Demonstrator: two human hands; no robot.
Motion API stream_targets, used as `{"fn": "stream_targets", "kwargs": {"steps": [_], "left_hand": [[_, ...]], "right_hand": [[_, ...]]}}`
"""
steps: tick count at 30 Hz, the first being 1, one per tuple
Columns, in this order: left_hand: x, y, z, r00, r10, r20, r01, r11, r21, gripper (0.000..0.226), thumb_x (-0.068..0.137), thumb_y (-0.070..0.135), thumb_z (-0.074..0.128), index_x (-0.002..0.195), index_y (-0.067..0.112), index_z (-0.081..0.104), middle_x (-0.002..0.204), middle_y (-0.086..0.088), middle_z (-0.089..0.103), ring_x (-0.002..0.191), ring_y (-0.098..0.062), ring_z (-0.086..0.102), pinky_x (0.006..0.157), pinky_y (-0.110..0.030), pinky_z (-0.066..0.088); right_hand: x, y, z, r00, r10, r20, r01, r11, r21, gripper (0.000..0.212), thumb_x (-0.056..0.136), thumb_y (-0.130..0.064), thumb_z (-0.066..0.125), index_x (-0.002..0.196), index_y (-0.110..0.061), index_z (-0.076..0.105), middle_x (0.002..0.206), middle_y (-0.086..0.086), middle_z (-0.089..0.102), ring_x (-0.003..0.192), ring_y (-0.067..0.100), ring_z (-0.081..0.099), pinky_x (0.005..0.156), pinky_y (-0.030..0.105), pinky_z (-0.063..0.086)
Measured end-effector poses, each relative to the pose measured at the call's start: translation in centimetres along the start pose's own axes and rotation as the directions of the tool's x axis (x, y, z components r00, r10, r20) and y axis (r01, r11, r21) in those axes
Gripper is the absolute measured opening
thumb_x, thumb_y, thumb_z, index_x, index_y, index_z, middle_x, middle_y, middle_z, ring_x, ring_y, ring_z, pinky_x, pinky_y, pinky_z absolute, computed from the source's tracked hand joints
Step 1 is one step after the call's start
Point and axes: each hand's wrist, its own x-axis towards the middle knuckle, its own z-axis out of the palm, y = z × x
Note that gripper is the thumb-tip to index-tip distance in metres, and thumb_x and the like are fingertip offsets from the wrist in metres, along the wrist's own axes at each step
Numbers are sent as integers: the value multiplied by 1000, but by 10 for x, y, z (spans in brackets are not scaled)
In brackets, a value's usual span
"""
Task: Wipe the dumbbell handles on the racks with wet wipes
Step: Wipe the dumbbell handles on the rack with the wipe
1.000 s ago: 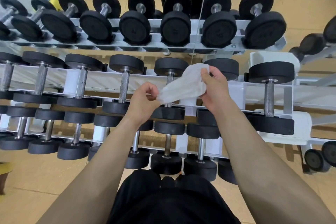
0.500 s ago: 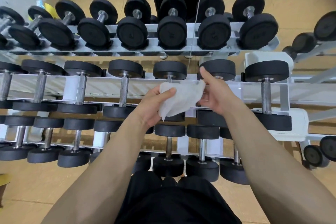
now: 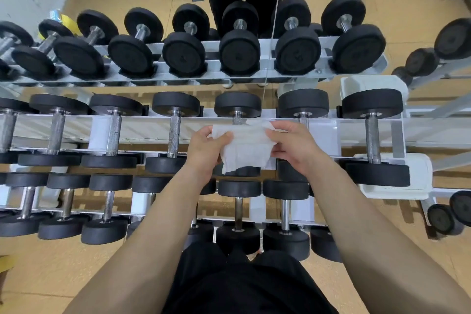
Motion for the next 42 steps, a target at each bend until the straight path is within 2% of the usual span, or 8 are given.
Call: {"fn": "stream_targets", "kwargs": {"steps": [7, 13, 17, 22, 27, 32, 39, 42], "left_hand": [[7, 7, -13, 998, -11, 65, 11, 1000, 6, 17, 101, 14, 59, 118, 16, 64, 105, -12, 73, 92, -30, 61, 74, -42, 48], [7, 26, -36, 957, 54, 283, -26, 995, -101, 29, 101, 1, 48, 125, 2, 65, 113, -15, 72, 88, -22, 69, 78, -28, 60], [4, 36, -41, 918, 140, 371, -131, 990, -50, 29, 84, 12, 48, 81, 5, 75, 99, -10, 72, 102, -26, 67, 84, -31, 57], [0, 30, -16, 958, 253, 135, -286, 874, 393, 51, 102, 37, 53, 64, 13, 76, 82, -2, 75, 85, -21, 68, 80, -28, 54], [21, -1, -4, 938, 345, -15, -302, 841, 448, 22, 81, 25, 82, 78, 25, 61, 85, 15, 63, 83, -13, 59, 80, -34, 50], [35, -26, -6, 969, 246, 17, -229, 876, 425, 16, 87, 17, 78, 93, 22, 64, 98, 11, 61, 110, -13, 56, 92, -29, 46], [89, -35, -5, 979, 194, -69, -153, 908, 391, 10, 92, 15, 71, 96, 23, 66, 105, 2, 64, 94, -1, 56, 80, -17, 44], [119, -41, -7, 979, 164, -123, -109, 926, 362, 13, 92, 11, 70, 94, 24, 67, 101, 1, 67, 89, -7, 60, 80, -20, 45]], "right_hand": [[11, 0, 5, 998, -41, -53, 39, 999, -36, 26, 107, -13, 44, 97, -12, 68, 98, 8, 70, 85, 24, 69, 75, 40, 59], [10, -9, -6, 973, -138, 183, 114, 984, 134, 23, 105, -4, 46, 106, -8, 69, 100, 6, 75, 87, 19, 71, 71, 31, 59], [15, -16, -22, 956, -112, 272, 70, 984, 162, 27, 83, -13, 51, 89, 7, 67, 91, 10, 69, 82, 21, 64, 69, 30, 56], [22, -9, -17, 957, -289, 20, 275, 887, -371, 26, 84, -28, 82, 74, -10, 65, 78, 14, 66, 73, 22, 59, 76, 33, 52], [32, 10, -2, 993, -114, 37, 119, 974, -191, 54, 78, -7, 86, 117, -32, 59, 107, 5, 74, 95, 16, 72, 75, 28, 58], [44, 35, 5, 977, 189, 95, -183, 981, -69, 23, 91, -9, 74, 113, -12, 69, 112, 5, 76, 101, 20, 74, 85, 35, 61], [99, 55, 23, 986, 125, -110, -137, 984, -112, 12, 97, -7, 66, 105, -16, 66, 103, 2, 72, 93, 18, 70, 71, 32, 62], [129, 61, 26, 986, 63, -152, -84, 987, -136, 24, 95, -2, 63, 94, -25, 67, 96, -6, 72, 97, 19, 70, 92, 42, 59]]}}
